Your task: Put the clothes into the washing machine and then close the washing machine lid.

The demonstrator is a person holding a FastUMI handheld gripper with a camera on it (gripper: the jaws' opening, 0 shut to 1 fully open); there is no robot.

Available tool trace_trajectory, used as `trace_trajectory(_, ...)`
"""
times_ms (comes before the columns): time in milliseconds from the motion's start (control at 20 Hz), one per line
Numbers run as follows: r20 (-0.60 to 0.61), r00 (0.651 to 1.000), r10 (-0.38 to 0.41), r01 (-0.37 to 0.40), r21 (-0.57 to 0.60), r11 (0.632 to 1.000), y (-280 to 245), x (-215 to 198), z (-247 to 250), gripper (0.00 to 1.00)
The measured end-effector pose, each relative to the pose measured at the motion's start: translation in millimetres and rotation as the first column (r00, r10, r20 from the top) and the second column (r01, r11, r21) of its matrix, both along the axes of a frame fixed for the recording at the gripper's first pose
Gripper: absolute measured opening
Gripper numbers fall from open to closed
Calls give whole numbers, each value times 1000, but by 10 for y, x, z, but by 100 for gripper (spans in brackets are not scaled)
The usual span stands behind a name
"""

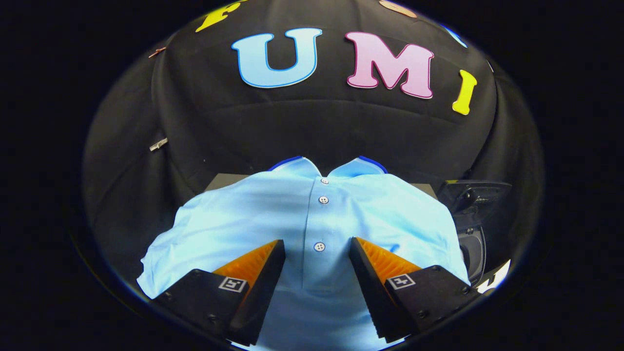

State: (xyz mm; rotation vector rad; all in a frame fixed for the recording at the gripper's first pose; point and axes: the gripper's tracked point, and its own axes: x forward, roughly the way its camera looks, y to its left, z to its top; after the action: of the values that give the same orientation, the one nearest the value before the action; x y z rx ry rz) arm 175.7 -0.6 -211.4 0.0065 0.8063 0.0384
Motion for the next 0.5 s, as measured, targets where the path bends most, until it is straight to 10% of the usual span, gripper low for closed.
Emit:
trace_trajectory(100, 24, 1000, 16, -16, -5, 1000, -28, 11, -1, 83)
trace_trajectory(400, -36, 999, -6, 6, -4, 1000, -71, -27, 39, 23)
trace_trajectory(500, -52, 999, -6, 5, -19, 1000, -69, -11, 31, 23)
